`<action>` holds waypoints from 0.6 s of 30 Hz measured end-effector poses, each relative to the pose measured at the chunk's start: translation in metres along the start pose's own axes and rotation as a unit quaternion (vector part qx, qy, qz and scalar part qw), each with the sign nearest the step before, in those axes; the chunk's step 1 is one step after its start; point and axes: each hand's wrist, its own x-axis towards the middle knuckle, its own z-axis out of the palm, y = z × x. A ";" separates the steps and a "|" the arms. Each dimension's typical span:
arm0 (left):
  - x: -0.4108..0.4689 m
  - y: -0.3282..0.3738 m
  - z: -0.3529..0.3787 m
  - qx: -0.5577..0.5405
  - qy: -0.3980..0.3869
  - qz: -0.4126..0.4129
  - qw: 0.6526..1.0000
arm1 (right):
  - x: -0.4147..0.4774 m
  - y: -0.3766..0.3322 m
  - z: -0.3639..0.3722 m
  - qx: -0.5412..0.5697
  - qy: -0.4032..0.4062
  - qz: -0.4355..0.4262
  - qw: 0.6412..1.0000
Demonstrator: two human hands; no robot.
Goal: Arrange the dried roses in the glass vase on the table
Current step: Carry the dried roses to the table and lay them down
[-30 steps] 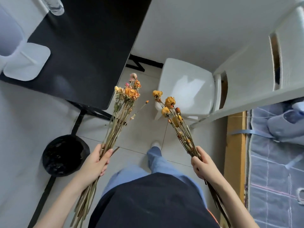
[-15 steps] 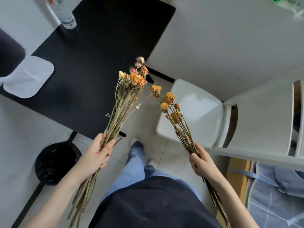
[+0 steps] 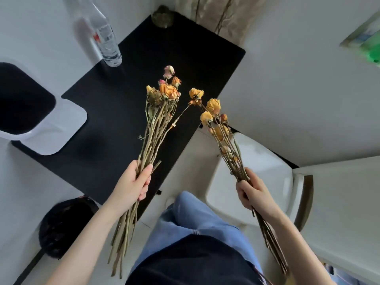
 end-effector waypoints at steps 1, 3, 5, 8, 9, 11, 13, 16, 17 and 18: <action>0.007 0.003 0.000 -0.013 0.009 0.001 1.000 | 0.010 -0.009 0.000 -0.002 -0.005 -0.005 1.000; 0.022 0.011 0.002 -0.042 0.030 0.000 0.999 | 0.031 -0.030 0.003 -0.006 -0.016 -0.020 1.000; 0.039 0.021 0.005 -0.065 0.049 -0.005 0.997 | 0.053 -0.053 0.006 -0.003 -0.035 -0.040 0.999; 0.069 0.039 0.009 -0.091 0.067 -0.006 0.994 | 0.088 -0.090 0.017 -0.001 -0.047 -0.064 0.997; 0.080 0.045 0.011 -0.099 0.074 -0.003 0.992 | 0.100 -0.101 0.020 -0.006 -0.049 -0.073 0.996; 0.103 0.057 0.015 -0.117 0.088 0.005 0.989 | 0.126 -0.123 0.028 -0.018 -0.064 -0.088 0.994; 0.129 0.070 0.019 -0.138 0.099 0.020 0.985 | 0.153 -0.143 0.034 -0.029 -0.092 -0.097 0.991; 0.165 0.091 0.026 -0.170 0.120 0.031 0.978 | 0.193 -0.170 0.043 -0.049 -0.122 -0.096 0.987; 0.178 0.098 0.028 -0.181 0.129 0.033 0.974 | 0.208 -0.179 0.046 -0.058 -0.125 -0.099 0.985; 0.191 0.106 0.031 -0.192 0.139 0.034 0.971 | 0.222 -0.188 0.047 -0.066 -0.127 -0.104 0.984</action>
